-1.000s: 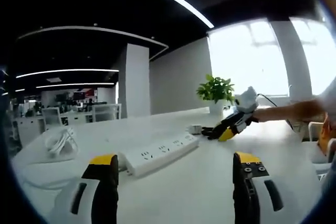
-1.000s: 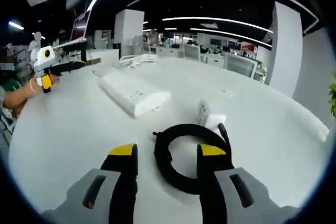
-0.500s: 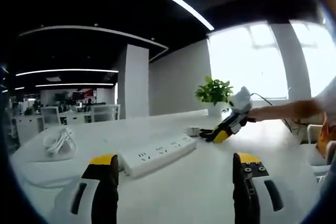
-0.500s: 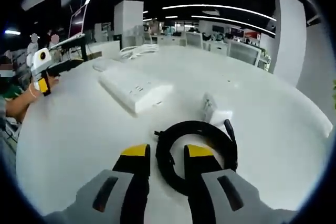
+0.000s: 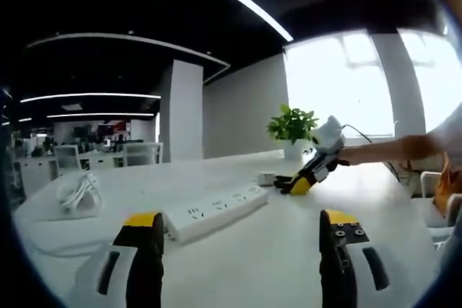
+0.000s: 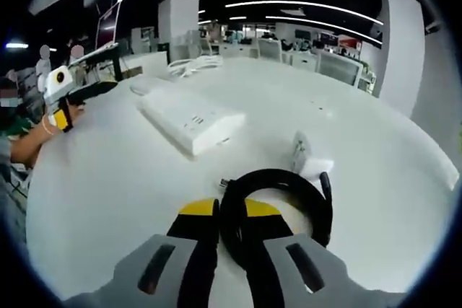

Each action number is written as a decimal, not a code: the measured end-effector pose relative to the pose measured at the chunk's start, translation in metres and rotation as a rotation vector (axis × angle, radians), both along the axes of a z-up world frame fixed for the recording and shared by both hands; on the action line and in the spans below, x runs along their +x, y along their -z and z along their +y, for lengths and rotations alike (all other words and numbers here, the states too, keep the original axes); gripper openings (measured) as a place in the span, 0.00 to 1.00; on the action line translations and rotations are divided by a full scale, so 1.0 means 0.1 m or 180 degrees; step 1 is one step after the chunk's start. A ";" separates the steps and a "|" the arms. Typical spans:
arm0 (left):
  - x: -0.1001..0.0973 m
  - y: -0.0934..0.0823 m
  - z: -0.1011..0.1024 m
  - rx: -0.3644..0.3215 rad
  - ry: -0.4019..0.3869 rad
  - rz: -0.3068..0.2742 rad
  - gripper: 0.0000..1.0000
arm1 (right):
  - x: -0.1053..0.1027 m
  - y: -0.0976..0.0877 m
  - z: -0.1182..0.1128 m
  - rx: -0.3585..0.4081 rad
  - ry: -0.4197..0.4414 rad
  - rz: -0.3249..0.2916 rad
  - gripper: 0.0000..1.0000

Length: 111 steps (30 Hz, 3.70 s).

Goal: Straighten the power strip on the desk, plug the charger into it

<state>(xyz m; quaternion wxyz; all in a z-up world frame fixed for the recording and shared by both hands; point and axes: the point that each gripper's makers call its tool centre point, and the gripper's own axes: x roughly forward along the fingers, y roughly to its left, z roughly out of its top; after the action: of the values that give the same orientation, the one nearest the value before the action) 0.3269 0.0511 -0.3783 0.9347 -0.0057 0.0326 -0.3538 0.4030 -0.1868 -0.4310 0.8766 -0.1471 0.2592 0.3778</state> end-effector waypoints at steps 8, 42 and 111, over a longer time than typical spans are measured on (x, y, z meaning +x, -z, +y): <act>0.02 -0.02 0.00 -0.0020 -0.0020 -0.0018 0.91 | 0.03 0.01 0.00 0.0076 0.0089 0.0136 0.09; 0.04 -0.03 0.04 -0.0046 -0.0050 -0.0005 0.91 | 0.06 -1.10 0.21 0.3126 0.0787 0.0817 0.08; 0.18 -0.16 -0.30 0.0179 0.0099 -0.0070 0.91 | -0.12 -2.53 0.88 0.3508 0.0448 0.0346 0.08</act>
<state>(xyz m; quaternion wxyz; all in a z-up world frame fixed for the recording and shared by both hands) 0.3447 0.0215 -0.3625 0.9292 0.0249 0.0324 -0.3673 0.3909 -0.0987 -0.1785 0.8324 0.3703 0.0774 0.4050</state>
